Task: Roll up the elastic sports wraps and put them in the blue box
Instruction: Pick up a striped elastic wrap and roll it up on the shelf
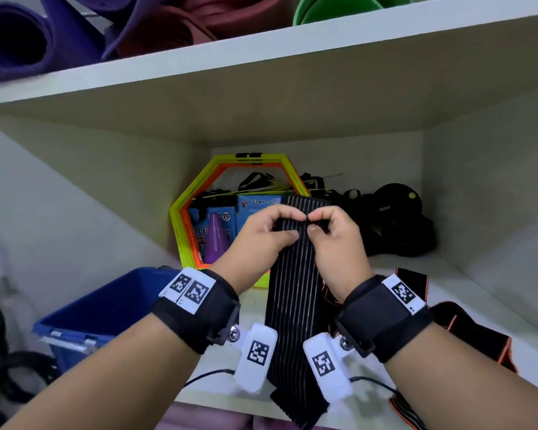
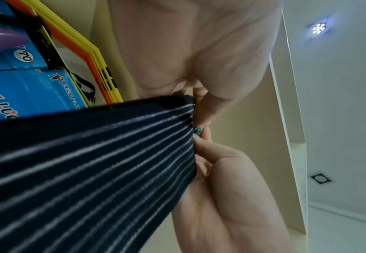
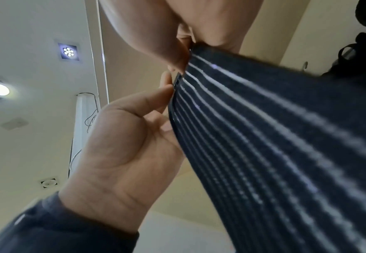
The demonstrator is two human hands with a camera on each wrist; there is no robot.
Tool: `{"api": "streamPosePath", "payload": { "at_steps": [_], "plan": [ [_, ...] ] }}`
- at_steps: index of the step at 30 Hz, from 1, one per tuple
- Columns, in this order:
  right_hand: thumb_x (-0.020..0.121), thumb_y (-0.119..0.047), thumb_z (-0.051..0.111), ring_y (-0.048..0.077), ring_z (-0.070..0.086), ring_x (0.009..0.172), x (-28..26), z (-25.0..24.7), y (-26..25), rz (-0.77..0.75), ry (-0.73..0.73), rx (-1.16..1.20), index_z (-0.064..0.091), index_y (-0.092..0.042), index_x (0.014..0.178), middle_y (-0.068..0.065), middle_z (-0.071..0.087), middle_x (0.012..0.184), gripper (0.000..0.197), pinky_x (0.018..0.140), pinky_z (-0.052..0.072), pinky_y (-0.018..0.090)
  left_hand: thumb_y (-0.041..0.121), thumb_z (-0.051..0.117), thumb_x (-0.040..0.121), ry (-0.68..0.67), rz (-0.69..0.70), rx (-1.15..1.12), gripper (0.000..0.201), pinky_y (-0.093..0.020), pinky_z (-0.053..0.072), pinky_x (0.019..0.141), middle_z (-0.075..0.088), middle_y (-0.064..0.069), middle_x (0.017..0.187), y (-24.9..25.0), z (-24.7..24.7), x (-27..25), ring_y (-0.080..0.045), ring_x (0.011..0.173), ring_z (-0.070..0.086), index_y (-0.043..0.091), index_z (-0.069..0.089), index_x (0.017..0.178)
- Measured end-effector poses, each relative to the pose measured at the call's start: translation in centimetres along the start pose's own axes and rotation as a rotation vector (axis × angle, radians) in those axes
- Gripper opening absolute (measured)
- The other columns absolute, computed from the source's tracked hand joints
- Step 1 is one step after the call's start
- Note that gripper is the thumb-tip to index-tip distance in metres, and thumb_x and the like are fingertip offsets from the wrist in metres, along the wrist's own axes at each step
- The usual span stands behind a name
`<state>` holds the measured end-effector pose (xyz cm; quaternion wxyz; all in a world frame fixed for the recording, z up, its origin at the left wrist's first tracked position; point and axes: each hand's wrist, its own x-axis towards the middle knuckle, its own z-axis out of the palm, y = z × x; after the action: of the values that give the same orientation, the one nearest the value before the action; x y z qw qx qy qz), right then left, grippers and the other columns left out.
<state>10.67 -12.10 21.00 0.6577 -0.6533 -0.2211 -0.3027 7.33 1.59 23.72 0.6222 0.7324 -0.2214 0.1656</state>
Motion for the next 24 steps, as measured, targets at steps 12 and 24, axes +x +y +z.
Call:
{"api": "streamPosePath", "payload": {
  "at_steps": [12,24],
  "plan": [
    [0.071,-0.011,0.084,0.018,0.068,0.102,-7.2,-0.5,5.1,0.228,-0.59,-0.102,0.067,-0.029,0.09,0.003,0.07,0.106,0.031,0.094,0.055,0.049,-0.022,0.045,0.09,0.304,-0.016,-0.108,0.056,-0.033,0.058,0.077,0.065,-0.011,0.113,0.2,-6.3,3.4,-0.018,0.09,0.069,0.011,0.054,0.134],
    [0.08,-0.033,0.079,0.019,0.052,0.067,-8.5,-0.9,7.7,0.481,-0.811,-0.212,0.059,-0.018,0.077,0.007,0.057,0.074,0.026,0.063,0.043,0.035,-0.02,0.048,0.09,0.369,-0.077,0.001,0.058,-0.047,0.058,0.094,0.067,-0.01,0.118,-2.1,-10.1,4.1,-0.031,0.108,0.068,0.011,0.055,0.139]
  ]
}}
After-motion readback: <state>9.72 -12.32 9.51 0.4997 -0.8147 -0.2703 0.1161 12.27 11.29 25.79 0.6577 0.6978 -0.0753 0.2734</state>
